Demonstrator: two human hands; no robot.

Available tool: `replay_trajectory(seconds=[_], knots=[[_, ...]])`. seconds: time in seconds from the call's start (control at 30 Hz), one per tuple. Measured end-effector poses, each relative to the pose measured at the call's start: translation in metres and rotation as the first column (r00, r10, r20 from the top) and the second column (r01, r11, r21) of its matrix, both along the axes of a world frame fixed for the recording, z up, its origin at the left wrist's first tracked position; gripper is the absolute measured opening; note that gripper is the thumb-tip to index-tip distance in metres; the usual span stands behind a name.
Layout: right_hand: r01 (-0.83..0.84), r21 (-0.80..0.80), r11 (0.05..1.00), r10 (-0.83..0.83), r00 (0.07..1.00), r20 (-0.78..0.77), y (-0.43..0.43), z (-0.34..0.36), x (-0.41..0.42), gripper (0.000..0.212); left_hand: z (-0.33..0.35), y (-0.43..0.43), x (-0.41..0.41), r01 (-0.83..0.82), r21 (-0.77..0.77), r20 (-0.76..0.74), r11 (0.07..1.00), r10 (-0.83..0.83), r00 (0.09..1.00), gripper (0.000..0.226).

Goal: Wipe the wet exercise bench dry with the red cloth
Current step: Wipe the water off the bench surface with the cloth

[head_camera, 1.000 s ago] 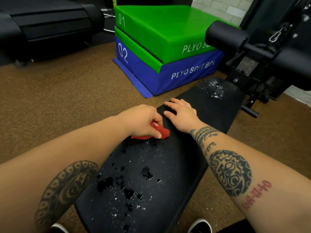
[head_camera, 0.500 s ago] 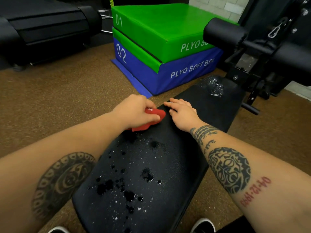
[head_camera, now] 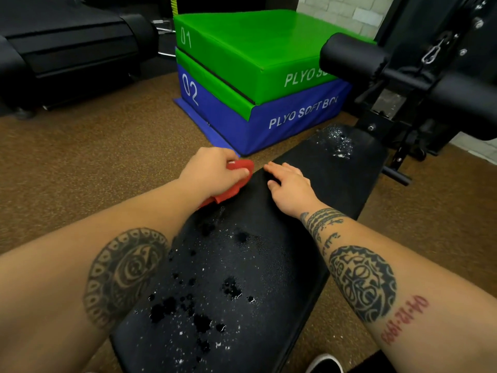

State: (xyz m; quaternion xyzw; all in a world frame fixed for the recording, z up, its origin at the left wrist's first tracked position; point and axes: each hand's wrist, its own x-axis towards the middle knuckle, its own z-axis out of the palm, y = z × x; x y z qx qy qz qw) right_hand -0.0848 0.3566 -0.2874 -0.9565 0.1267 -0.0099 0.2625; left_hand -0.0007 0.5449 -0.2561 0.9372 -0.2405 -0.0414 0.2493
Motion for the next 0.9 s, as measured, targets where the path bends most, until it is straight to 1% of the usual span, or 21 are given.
replay_trajectory(seconds=[0.03, 0.07, 0.1, 0.17, 0.2, 0.3, 0.37, 0.4, 0.43, 0.5, 0.53, 0.57, 0.67, 0.7, 0.77, 0.8, 0.9], knots=[[0.018, 0.027, 0.999, -0.018, 1.000, 0.005, 0.000, 0.001, -0.001, 0.052, -0.002, -0.004, -0.004, 0.063, 0.037, -0.013, 0.997, -0.063, 0.998, 0.037], [0.032, 0.058, 0.998, -0.033, 0.999, 0.017, -0.001, 0.002, -0.002, 0.057, -0.006, -0.008, -0.008, 0.091, 0.074, -0.010, 0.993, -0.091, 0.996, 0.038], [0.040, 0.084, 0.996, -0.043, 0.998, 0.034, 0.000, 0.002, -0.002, 0.061, -0.010, -0.012, -0.011, 0.082, 0.089, 0.012, 0.993, -0.084, 0.996, 0.037], [0.048, 0.114, 0.992, -0.055, 0.997, 0.057, 0.000, 0.001, -0.003, 0.067, -0.016, -0.018, -0.011, 0.014, 0.071, 0.071, 0.997, -0.019, 0.997, 0.036], [0.047, 0.119, 0.992, -0.054, 0.997, 0.057, 0.000, 0.001, -0.003, 0.068, -0.017, -0.019, -0.009, -0.030, 0.072, 0.078, 0.997, 0.024, 0.997, 0.035], [0.039, 0.101, 0.994, -0.045, 0.997, 0.062, 0.000, 0.001, -0.003, 0.068, -0.011, -0.017, 0.002, -0.124, 0.096, 0.042, 0.988, 0.120, 0.992, 0.032], [0.038, 0.096, 0.995, -0.044, 0.997, 0.056, 0.000, 0.002, -0.003, 0.068, -0.005, -0.013, 0.008, -0.103, 0.010, 0.018, 0.995, 0.102, 0.995, 0.026], [0.041, 0.091, 0.995, -0.047, 0.997, 0.060, 0.000, 0.001, -0.003, 0.068, -0.003, -0.013, 0.008, -0.052, -0.049, 0.008, 0.997, 0.052, 0.999, 0.025], [0.042, 0.085, 0.995, -0.048, 0.997, 0.064, -0.001, -0.001, -0.003, 0.068, -0.001, -0.013, 0.006, 0.021, -0.071, -0.007, 0.997, -0.021, 1.000, 0.026], [0.037, 0.081, 0.996, -0.042, 0.997, 0.066, -0.001, -0.001, -0.003, 0.068, -0.002, -0.015, -0.001, 0.144, -0.005, -0.039, 0.990, -0.144, 0.989, 0.030], [0.035, 0.080, 0.996, -0.040, 0.997, 0.065, -0.001, -0.001, -0.003, 0.068, -0.005, -0.017, -0.005, 0.156, 0.041, -0.038, 0.987, -0.155, 0.987, 0.032], [0.033, 0.079, 0.996, -0.038, 0.997, 0.064, -0.001, -0.002, -0.003, 0.068, -0.008, -0.018, -0.007, 0.133, 0.072, -0.013, 0.988, -0.132, 0.991, 0.033], [0.030, 0.084, 0.996, -0.036, 0.997, 0.070, -0.001, -0.003, -0.004, 0.067, -0.012, -0.022, -0.004, -0.006, 0.164, 0.117, 0.986, -0.013, 0.993, 0.035], [0.031, 0.090, 0.995, -0.038, 0.997, 0.074, -0.001, -0.003, -0.004, 0.067, -0.011, -0.021, -0.002, -0.048, 0.199, 0.126, 0.979, 0.023, 0.992, 0.036], [0.031, 0.090, 0.995, -0.038, 0.996, 0.080, -0.001, -0.004, -0.004, 0.067, -0.005, -0.013, 0.002, -0.086, 0.200, 0.087, 0.976, 0.069, 0.994, 0.037], [0.030, 0.085, 0.996, -0.037, 0.996, 0.080, 0.000, -0.004, -0.004, 0.067, -0.002, -0.006, 0.003, -0.078, 0.171, 0.059, 0.982, 0.069, 0.996, 0.037], [0.028, 0.070, 0.997, -0.033, 0.997, 0.068, 0.001, -0.003, -0.003, 0.066, 0.012, 0.014, -0.005, 0.048, 0.068, -0.052, 0.997, -0.045, 0.998, 0.034]])
